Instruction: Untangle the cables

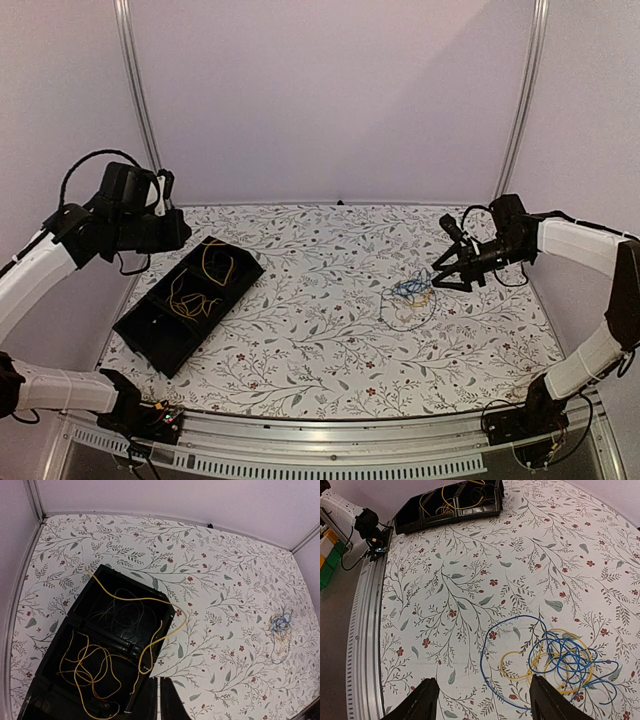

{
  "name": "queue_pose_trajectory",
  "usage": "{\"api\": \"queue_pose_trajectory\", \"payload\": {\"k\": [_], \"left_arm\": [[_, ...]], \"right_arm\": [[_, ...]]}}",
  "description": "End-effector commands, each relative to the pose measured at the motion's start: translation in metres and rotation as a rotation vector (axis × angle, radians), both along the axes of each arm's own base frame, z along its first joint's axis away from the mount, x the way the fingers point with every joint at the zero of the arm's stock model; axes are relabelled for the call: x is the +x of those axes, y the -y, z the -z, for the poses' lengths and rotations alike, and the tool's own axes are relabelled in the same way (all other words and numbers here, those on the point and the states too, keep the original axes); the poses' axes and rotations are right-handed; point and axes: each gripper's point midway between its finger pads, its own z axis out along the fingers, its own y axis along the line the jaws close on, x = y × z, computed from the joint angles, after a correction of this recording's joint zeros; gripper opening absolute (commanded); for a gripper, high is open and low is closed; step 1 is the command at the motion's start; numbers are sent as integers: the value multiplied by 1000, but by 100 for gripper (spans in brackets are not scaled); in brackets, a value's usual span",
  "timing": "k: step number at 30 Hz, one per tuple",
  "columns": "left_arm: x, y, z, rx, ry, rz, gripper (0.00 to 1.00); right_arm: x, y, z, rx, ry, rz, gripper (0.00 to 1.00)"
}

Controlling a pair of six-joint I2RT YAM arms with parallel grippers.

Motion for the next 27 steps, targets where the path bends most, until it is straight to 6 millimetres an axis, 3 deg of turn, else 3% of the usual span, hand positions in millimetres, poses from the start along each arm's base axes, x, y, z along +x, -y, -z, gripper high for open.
{"api": "queue_pose_trajectory", "payload": {"k": [1,7,9,11,13,17,23,27], "left_arm": [[-17,-7,9,-64,-96,-25,0],[-17,-16,8,-64,-81,-46,0],[-16,-9,7,-82,-63,-11,1],[-14,7,11,-108,-57,81,24],[-9,21,24,-105,-79,154,37],[11,20,52,-3,-136,145,49],[44,28,75,108,-126,207,54],[70,18,93,281,-135,212,55]], "right_arm": [[-1,-3,2,-16,-7,-21,66],[-2,-4,5,-23,-13,-30,66],[-3,-4,5,-24,-19,-32,66],[-4,-4,6,-25,-25,-36,66],[-4,-5,7,-28,-26,-39,66],[-5,-6,9,-36,-30,-46,66],[-7,-7,9,-36,-37,-53,66],[-8,-7,11,-43,-42,-60,66]]}}
